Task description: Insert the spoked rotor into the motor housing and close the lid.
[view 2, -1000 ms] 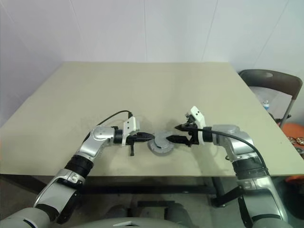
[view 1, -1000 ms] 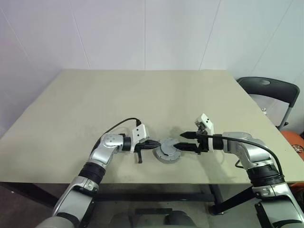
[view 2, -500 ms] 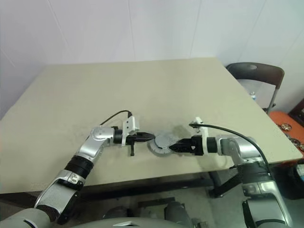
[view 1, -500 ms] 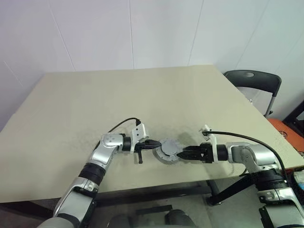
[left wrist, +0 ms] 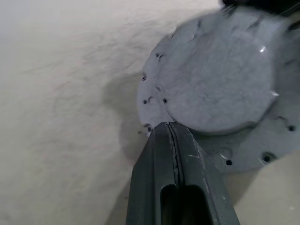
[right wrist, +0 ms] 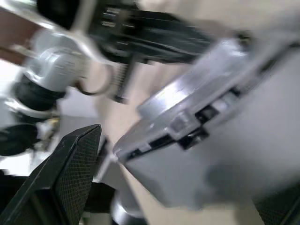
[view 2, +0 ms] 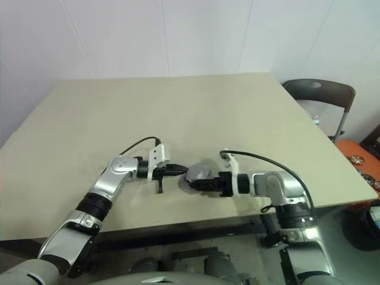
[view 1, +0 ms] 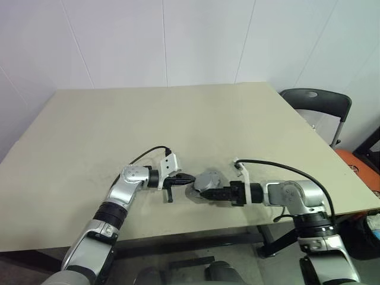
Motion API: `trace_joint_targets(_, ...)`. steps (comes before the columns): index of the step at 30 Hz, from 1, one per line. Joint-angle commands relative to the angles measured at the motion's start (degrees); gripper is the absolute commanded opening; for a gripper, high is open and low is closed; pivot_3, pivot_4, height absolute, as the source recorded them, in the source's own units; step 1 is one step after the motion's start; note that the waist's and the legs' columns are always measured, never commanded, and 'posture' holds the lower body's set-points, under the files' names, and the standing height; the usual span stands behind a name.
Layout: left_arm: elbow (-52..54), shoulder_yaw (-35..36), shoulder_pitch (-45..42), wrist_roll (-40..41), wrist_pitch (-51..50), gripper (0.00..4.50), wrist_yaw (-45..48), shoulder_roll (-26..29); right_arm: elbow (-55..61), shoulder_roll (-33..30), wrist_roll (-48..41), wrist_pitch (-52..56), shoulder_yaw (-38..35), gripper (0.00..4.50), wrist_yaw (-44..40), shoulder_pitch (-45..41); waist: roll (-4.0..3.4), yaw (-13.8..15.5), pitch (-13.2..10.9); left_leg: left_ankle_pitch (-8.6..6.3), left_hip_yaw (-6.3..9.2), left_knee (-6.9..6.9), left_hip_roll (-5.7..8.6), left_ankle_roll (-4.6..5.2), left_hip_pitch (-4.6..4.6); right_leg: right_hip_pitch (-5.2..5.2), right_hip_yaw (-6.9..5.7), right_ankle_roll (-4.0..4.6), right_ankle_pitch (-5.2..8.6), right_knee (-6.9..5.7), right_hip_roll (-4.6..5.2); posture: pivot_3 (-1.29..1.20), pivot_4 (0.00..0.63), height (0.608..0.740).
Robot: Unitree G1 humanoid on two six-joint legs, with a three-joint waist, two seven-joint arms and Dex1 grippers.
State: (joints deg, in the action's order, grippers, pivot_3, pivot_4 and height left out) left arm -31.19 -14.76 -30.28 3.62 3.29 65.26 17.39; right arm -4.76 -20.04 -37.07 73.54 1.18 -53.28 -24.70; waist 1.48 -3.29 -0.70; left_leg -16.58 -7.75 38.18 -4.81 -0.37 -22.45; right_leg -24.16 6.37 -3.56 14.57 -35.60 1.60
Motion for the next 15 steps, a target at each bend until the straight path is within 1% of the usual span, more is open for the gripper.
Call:
trace_joint_targets(1, -1.43, -4.35, 1.22, -2.33, 0.04, 0.0, 1.83, -1.66, 2.4, 0.91, -3.0, -1.72, -2.33, 4.48, 0.21, -3.55, -0.03, 0.09, -0.01, 0.0, 0.06, 0.0, 0.0, 0.0, -0.03, 0.01, -0.07, -0.06, 0.03, 0.0, 0.01, 0.0, 0.0, 0.74)
trace_joint_targets(4, -1.69, -4.08, 1.43, -2.71, 0.4, 0.0, 1.76, -1.59, 1.89, 0.02, -1.74, -3.6, -0.79, 4.48, 0.64, -3.4, -0.05, 0.26, 0.0, 0.0, 0.18, -0.01, 0.04, 0.0, -0.21, -0.06, -0.18, -0.3, -0.02, 0.0, 0.02, 0.0, 0.0, 0.74)
trace_joint_targets(15, -1.73, -3.43, 1.52, -2.55, 0.43, 0.0, 1.34, -1.59, -0.4, -1.49, -0.99, -7.31, 0.48, 4.48, 1.45, -3.54, -0.06, 0.7, 0.01, 0.0, 0.33, 0.0, 0.08, 0.0, -0.13, -0.09, -0.23, -0.62, 0.25, -0.41, 0.02, 0.0, 0.0, 0.74)
